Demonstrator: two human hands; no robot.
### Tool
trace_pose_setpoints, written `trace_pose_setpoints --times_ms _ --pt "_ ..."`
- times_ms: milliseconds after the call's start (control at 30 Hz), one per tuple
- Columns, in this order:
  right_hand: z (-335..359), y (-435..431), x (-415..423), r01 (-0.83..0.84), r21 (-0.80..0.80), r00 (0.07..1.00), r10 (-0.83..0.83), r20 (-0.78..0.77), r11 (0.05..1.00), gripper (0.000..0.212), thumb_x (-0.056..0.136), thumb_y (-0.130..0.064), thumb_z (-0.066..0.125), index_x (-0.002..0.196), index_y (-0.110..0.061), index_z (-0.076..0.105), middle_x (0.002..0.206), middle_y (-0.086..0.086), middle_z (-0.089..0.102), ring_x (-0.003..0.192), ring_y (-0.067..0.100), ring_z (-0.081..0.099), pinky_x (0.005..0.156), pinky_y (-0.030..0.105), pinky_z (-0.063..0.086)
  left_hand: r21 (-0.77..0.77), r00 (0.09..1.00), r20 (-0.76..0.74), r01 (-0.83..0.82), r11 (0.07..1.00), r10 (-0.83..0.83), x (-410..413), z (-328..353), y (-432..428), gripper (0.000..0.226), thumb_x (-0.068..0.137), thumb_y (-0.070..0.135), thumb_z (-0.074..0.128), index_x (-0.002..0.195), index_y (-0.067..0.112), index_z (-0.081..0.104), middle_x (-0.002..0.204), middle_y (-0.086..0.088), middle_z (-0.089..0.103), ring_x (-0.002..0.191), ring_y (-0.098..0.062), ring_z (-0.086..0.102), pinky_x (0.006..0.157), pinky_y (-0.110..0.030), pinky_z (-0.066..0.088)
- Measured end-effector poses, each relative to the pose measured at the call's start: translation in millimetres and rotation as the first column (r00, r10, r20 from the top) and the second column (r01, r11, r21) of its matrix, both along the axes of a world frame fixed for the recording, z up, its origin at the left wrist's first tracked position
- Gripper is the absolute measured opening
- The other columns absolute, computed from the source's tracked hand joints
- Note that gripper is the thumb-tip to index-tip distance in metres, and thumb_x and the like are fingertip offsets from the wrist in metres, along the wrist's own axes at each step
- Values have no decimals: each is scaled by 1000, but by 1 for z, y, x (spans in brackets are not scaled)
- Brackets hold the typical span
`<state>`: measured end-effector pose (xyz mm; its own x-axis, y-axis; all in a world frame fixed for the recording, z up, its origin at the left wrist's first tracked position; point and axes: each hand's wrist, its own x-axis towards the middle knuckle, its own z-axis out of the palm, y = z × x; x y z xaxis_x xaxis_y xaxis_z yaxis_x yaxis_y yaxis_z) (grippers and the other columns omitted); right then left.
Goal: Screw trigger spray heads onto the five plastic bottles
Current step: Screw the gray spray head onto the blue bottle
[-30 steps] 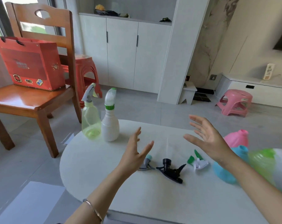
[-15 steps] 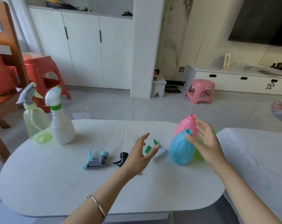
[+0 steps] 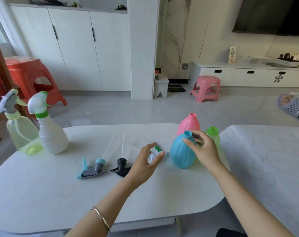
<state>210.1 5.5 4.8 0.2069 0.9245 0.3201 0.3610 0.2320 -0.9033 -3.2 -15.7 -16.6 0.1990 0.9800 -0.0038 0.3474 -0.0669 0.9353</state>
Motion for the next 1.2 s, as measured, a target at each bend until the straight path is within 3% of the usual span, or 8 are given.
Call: trace_pose_setpoints --times_ms 100,200,367,567,667,833,1067,1200 --pt "7 -3 -3 3 6 1000 -3 -18 1000 25 73 -19 78 82 -36 62 92 -13 65 84 -8 60 70 5 45 14 1000 23 3 1000 -3 0 2 0 51 91 42 58 138 27 42 119 20 51 109 14 48 100 -16 37" --pt "17 -7 -8 -31 -21 995 29 -92 999 20 72 -22 79 84 -31 66 93 -10 69 91 2 63 78 14 47 30 998 59 26 999 -28 -1 4 -2 66 84 48 65 141 31 35 140 16 43 126 -4 44 83 -1 39" --pt "37 -23 -35 -180 -84 918 137 -372 980 36 60 -35 76 91 -18 69 93 3 70 89 14 64 88 30 49 110 991 23 126 986 -129 -12 16 -7 101 60 64 78 144 38 28 142 19 40 128 -2 41 99 -18 34" --pt "46 -32 -78 -356 -116 816 247 -523 927 28 69 -30 70 93 -18 68 86 -5 69 78 1 66 75 25 52 75 984 75 158 985 -163 -53 30 -12 81 54 58 84 123 54 42 106 31 57 97 4 62 62 -21 58" --pt "45 -32 -102 -399 -142 807 274 -523 906 29 71 -31 70 95 -17 67 90 -3 68 80 2 66 71 21 53 77 988 50 144 987 -148 -80 27 -14 82 54 59 84 125 47 44 109 23 60 97 1 63 69 -23 59" --pt "40 -27 -138 -479 -187 792 330 -513 858 32 82 -24 66 112 -13 61 110 1 69 103 10 65 92 27 52 88 998 28 50 995 -53 -137 25 -17 87 52 58 84 127 41 46 113 15 63 100 -5 64 76 -22 57" --pt "10 -11 -185 -470 -262 883 451 -131 843 33 85 -20 66 117 -20 59 122 -3 62 113 6 57 94 17 46 74 993 49 -113 991 110 -236 20 -28 80 50 54 84 121 44 49 100 24 65 91 -1 66 66 -20 56" --pt "-14 -3 -207 -519 -335 776 598 203 787 38 78 -36 72 113 -40 57 127 -19 50 116 -17 40 96 4 29 65 974 52 -222 973 219 -280 8 -39 75 49 58 83 115 48 51 100 15 66 88 -3 66 62 -20 56"
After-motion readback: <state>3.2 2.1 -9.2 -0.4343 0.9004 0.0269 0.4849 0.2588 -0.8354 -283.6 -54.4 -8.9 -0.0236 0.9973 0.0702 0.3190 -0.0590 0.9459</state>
